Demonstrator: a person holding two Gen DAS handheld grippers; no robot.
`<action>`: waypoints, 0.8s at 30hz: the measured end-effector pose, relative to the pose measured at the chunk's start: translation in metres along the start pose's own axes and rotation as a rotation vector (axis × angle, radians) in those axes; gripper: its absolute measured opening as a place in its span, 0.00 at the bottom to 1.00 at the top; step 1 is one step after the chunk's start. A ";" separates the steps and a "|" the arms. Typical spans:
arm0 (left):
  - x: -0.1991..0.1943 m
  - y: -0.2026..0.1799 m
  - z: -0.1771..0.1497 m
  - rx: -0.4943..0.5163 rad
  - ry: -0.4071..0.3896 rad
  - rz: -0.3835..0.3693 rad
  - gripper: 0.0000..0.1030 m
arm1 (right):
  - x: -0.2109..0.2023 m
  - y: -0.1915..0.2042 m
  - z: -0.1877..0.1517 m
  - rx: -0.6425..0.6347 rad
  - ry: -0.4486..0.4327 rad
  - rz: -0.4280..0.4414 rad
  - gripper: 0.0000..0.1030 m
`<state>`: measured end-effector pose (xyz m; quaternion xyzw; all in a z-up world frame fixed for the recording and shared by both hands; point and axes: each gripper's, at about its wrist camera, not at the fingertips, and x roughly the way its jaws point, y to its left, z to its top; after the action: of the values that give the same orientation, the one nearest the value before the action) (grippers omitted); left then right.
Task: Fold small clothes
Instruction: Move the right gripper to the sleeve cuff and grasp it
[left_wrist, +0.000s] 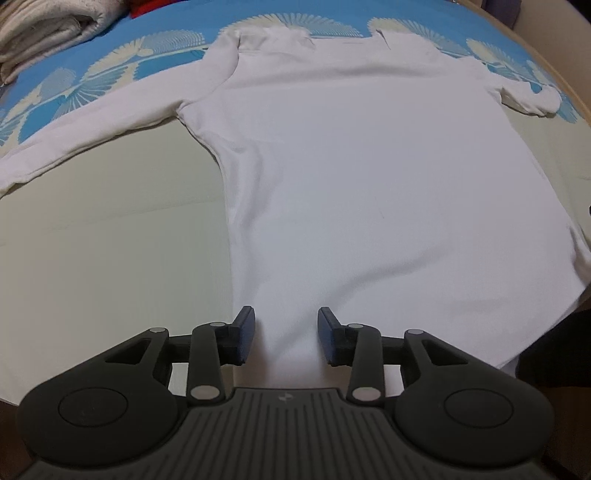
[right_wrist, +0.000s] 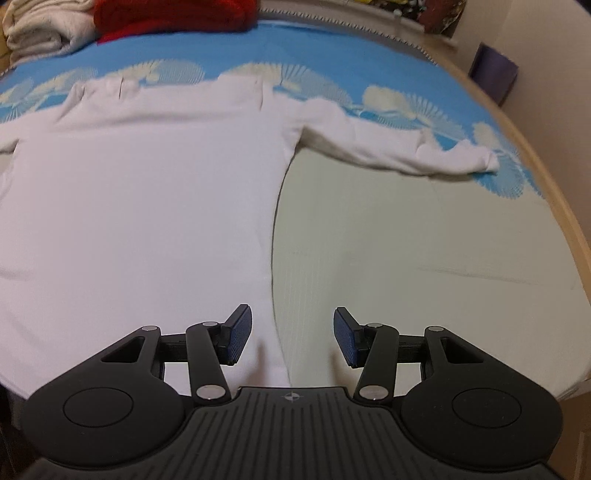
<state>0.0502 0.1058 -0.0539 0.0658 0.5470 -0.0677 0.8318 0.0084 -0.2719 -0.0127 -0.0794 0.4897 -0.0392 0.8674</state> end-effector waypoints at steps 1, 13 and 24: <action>0.002 -0.003 0.005 0.001 -0.001 0.002 0.40 | 0.004 -0.005 0.004 0.007 -0.011 -0.001 0.50; -0.003 -0.008 0.034 -0.023 -0.088 0.007 0.40 | -0.009 -0.074 0.080 0.256 -0.238 0.084 0.49; -0.051 -0.052 0.090 -0.069 -0.320 0.077 0.60 | 0.037 -0.131 0.101 0.356 -0.179 0.030 0.49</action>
<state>0.1012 0.0399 0.0262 0.0464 0.4064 -0.0265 0.9121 0.1151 -0.3964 0.0308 0.0793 0.3972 -0.1052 0.9082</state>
